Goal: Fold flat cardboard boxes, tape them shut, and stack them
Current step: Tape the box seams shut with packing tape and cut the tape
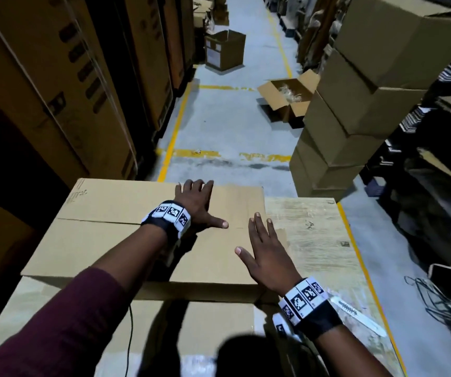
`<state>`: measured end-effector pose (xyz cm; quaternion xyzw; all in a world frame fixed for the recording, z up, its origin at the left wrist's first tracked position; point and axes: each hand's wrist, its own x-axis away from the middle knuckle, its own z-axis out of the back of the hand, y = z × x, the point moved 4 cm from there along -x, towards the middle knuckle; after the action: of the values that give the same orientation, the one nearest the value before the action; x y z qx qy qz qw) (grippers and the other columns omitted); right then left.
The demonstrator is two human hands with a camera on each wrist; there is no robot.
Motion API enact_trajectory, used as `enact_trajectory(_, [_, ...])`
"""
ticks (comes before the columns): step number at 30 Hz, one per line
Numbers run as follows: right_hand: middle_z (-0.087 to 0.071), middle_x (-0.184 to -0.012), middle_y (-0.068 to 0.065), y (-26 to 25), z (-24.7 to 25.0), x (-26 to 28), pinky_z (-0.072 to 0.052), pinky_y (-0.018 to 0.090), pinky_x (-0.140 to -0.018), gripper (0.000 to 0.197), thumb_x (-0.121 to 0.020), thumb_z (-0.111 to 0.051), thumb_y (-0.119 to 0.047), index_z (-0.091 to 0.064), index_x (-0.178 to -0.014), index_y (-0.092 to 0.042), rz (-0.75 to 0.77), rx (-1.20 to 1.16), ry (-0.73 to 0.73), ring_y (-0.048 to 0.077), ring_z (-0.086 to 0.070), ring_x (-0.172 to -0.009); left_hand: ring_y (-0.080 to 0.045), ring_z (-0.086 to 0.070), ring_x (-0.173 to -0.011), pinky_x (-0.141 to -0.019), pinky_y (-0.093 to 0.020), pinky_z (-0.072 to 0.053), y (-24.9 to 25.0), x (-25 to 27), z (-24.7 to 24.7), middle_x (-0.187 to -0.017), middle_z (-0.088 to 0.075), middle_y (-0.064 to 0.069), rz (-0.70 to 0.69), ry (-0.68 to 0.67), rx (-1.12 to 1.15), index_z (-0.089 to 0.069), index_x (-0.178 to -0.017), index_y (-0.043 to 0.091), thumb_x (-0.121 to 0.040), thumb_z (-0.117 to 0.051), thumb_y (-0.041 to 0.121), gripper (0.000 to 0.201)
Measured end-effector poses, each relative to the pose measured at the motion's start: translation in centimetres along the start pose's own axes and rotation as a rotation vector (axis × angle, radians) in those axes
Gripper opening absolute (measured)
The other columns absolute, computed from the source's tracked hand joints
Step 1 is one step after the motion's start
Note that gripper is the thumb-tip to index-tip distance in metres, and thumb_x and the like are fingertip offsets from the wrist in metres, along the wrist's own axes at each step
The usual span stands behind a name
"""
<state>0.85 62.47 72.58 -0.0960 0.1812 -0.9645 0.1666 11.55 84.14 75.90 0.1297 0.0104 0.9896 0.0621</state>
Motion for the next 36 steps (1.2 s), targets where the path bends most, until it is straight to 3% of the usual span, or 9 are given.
enact_trajectory(4, [0.02, -0.167, -0.01, -1.1, -1.0, 0.5, -0.019, 0.048, -0.122, 0.095, -0.085, 0.002, -0.082, 0.001, -0.163, -0.027, -0.057, 0.046, 0.024, 0.031, 0.014, -0.155, -0.035, 0.005, -0.152, -0.118, -0.062, 0.002, -0.9, 1.7, -1.7, -0.166, 0.003, -0.007, 0.053, -0.089, 0.034, 0.012, -0.157, 0.026, -0.055, -0.052, 0.098, 0.141])
enact_trajectory(7, [0.023, -0.166, -0.012, -1.6, -1.0, 0.2, -0.024, 0.053, -0.118, 0.083, -0.09, -0.005, -0.076, 0.004, -0.162, -0.034, -0.155, 0.073, 0.022, 0.034, 0.013, -0.155, -0.035, 0.025, -0.149, -0.115, -0.065, 0.012, -0.5, 1.7, -2.3, -0.162, 0.031, -0.007, 0.063, -0.143, 0.025, 0.029, -0.152, 0.025, -0.062, -0.048, 0.096, 0.138])
enact_trajectory(10, [0.026, -0.166, -0.009, -2.2, -0.4, 0.2, -0.022, 0.054, -0.119, 0.073, -0.1, -0.017, -0.067, 0.006, -0.161, -0.035, -0.213, 0.096, 0.003, 0.035, 0.015, -0.155, -0.037, 0.028, -0.148, -0.115, -0.066, 0.01, -0.2, 1.7, -2.2, -0.158, 0.036, -0.01, 0.046, -0.132, 0.021, 0.029, -0.152, 0.027, -0.067, -0.043, 0.096, 0.131])
enact_trajectory(16, [0.021, -0.168, -0.002, -2.3, -0.2, 0.5, -0.021, 0.054, -0.12, 0.074, -0.1, -0.022, -0.068, 0.006, -0.161, -0.036, -0.243, 0.028, 0.024, 0.034, 0.012, -0.155, -0.038, 0.008, -0.152, -0.119, -0.059, -0.012, 1.0, 3.8, -0.9, -0.166, 0.012, -0.013, -0.204, -0.195, 0.009, -0.003, -0.159, 0.034, -0.096, -0.042, 0.064, 0.079])
enact_trajectory(20, [0.013, -0.17, 0.001, -1.4, 0.9, 1.7, -0.005, 0.049, -0.124, 0.072, -0.102, -0.033, -0.062, -0.002, -0.162, -0.037, -0.197, -0.298, 0.073, 0.026, 0.012, -0.156, -0.036, -0.024, -0.142, -0.109, -0.052, -0.033, 3.7, 5.7, 0.2, -0.147, -0.035, -0.012, -0.345, -0.094, 0.065, -0.039, -0.145, 0.025, -0.097, -0.047, 0.056, 0.057])
enact_trajectory(25, [-0.036, -0.157, 0.021, 5.3, 1.1, 6.6, -0.029, 0.046, -0.118, 0.07, -0.102, -0.053, -0.046, -0.03, -0.157, -0.01, -0.388, -0.384, 0.42, 0.034, -0.031, -0.147, -0.03, -0.037, -0.14, -0.113, -0.044, -0.033, 10.4, 8.8, 0.3, -0.145, -0.049, -0.012, -0.542, 0.122, 0.4, -0.054, -0.139, 0.018, -0.093, -0.053, 0.052, 0.057])
enact_trajectory(28, [-0.033, -0.155, 0.025, 11.2, -2.0, 10.8, -0.035, 0.05, -0.113, 0.101, -0.089, -0.063, -0.062, -0.021, -0.157, -0.001, -0.737, -0.206, 0.159, 0.042, -0.033, -0.142, -0.021, -0.054, -0.12, -0.1, -0.033, -0.042, 15.6, 11.7, 0.1, -0.127, -0.063, -0.007, -0.702, 0.28, 0.595, -0.065, -0.124, 0.017, -0.096, -0.058, 0.038, 0.036])
enact_trajectory(31, [-0.025, -0.16, 0.024, 14.7, -5.6, 14.6, -0.035, 0.048, -0.114, 0.128, -0.077, -0.071, -0.072, -0.006, -0.157, 0.003, -0.873, -0.183, -0.14, 0.039, -0.031, -0.146, -0.018, -0.064, -0.098, -0.083, -0.028, -0.049, 20.7, 13.8, -2.5, -0.111, -0.069, -0.004, -0.714, 0.172, 0.666, -0.069, -0.117, 0.015, -0.099, -0.058, 0.03, 0.026])
enact_trajectory(36, [-0.059, -0.136, 0.018, 16.0, -7.7, 16.2, -0.049, 0.033, -0.091, 0.088, -0.08, -0.077, -0.058, -0.046, -0.14, -0.001, -0.81, -0.321, -0.15, 0.032, -0.059, -0.123, -0.022, -0.067, -0.1, -0.088, -0.031, -0.051, 24.8, 13.3, -11.8, -0.111, -0.073, -0.005, -0.459, -0.165, 0.576, -0.071, -0.115, 0.016, -0.099, -0.057, 0.028, 0.024])
